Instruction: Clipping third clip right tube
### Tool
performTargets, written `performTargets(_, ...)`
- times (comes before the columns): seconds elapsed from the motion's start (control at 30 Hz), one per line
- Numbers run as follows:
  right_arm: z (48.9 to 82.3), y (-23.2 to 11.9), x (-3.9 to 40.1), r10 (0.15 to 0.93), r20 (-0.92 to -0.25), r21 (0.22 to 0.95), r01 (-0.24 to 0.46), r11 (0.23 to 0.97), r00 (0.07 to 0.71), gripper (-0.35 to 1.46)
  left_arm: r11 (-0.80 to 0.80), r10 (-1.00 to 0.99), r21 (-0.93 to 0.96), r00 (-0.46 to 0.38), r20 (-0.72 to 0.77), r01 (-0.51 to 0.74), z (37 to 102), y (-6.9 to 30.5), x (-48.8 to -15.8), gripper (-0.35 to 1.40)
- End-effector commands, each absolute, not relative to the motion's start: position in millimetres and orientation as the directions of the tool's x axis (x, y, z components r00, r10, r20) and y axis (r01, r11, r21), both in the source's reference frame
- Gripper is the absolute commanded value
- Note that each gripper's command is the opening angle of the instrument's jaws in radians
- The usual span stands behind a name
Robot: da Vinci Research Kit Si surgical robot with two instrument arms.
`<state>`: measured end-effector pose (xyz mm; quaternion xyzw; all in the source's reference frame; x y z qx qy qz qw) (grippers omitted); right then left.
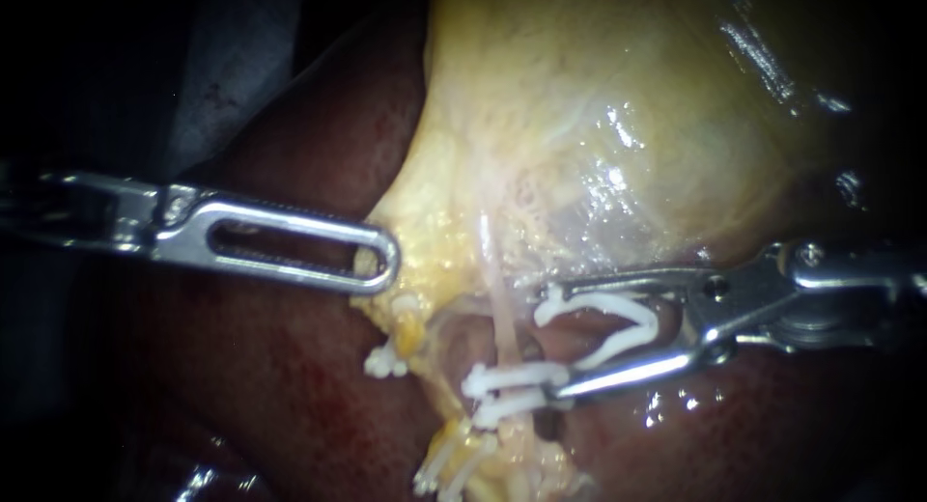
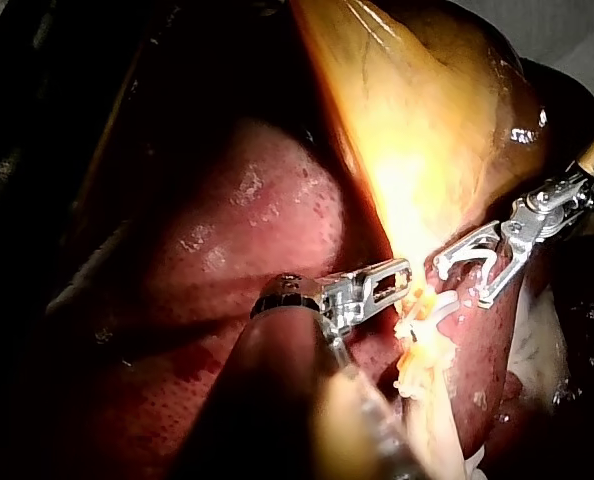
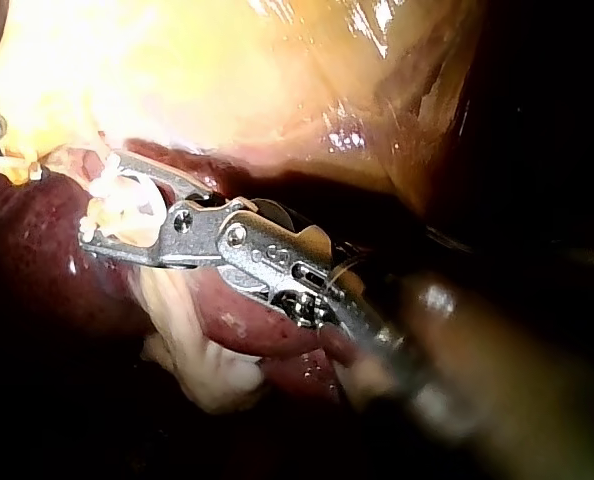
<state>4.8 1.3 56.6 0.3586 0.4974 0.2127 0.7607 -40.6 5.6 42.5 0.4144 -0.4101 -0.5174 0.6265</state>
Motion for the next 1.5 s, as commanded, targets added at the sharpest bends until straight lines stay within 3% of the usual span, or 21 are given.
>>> performTargets(0.03,56.7,1.3,4.8,0.684,-0.601,0.760,0.031,0.649,0.415,0.54,0.121,-0.988,0.944,0.126,0.086,0.307,42.4,5.6,-40.5,-0.35)
performTargets(0.67,60.9,2.0,6.3,0.682,-0.599,0.762,0.034,0.647,0.419,0.54,0.119,-0.989,0.945,0.123,0.085,0.304,41.6,5.4,-40.6,-0.35)
performTargets(1.5,62.2,1.6,10.8,0.685,-0.594,0.764,0.029,0.644,0.421,0.54,0.118,-0.989,0.945,0.123,0.084,0.305,41.5,5.2,-40.6,-0.35)
